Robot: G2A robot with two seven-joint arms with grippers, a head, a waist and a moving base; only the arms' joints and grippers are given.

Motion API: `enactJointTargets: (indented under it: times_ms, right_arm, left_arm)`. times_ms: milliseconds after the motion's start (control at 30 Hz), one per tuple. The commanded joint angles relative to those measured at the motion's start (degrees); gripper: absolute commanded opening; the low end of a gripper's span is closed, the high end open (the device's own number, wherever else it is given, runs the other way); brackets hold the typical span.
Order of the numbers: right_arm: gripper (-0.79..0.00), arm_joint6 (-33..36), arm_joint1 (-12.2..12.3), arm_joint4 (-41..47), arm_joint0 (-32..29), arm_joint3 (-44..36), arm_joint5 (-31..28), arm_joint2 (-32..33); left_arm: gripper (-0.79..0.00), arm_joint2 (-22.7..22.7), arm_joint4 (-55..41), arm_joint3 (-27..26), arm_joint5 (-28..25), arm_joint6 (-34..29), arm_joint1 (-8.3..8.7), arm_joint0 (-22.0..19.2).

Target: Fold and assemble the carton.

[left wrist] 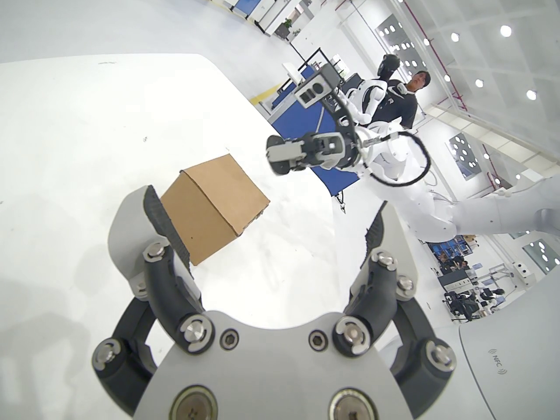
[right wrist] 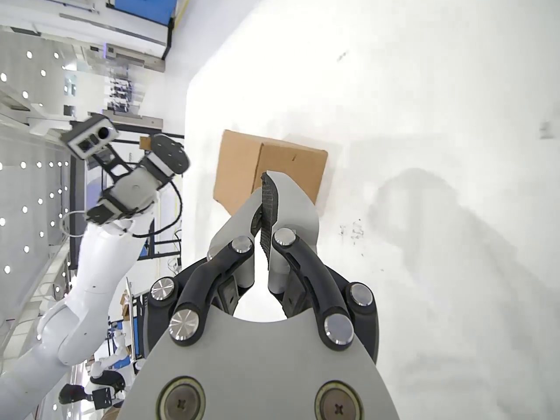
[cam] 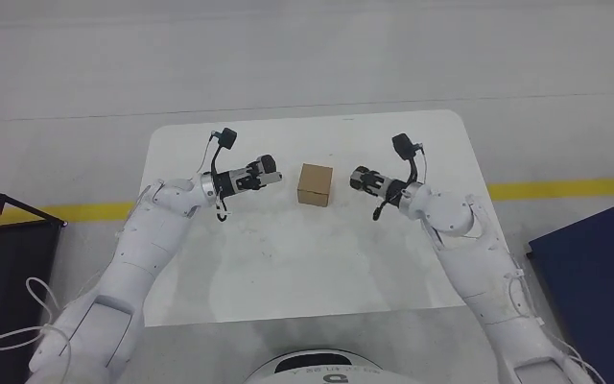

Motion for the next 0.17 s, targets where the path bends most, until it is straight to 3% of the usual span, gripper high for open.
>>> enactJointTargets:
  times_ms: [0, 133]
  right_arm:
    - [-0.682, 0.0, 0.0, 0.0, 0.0, 0.0, 0.0, 0.0]
    - [-0.426, 0.2, 0.1, 0.1, -0.2, -0.3, 0.1, 0.4]
  left_arm:
    - [0.000, 0.0, 0.0, 0.0, 0.0, 0.0, 0.00, 0.0]
    - [0.000, 0.0, 0.0, 0.0, 0.0, 0.0, 0.00, 0.0]
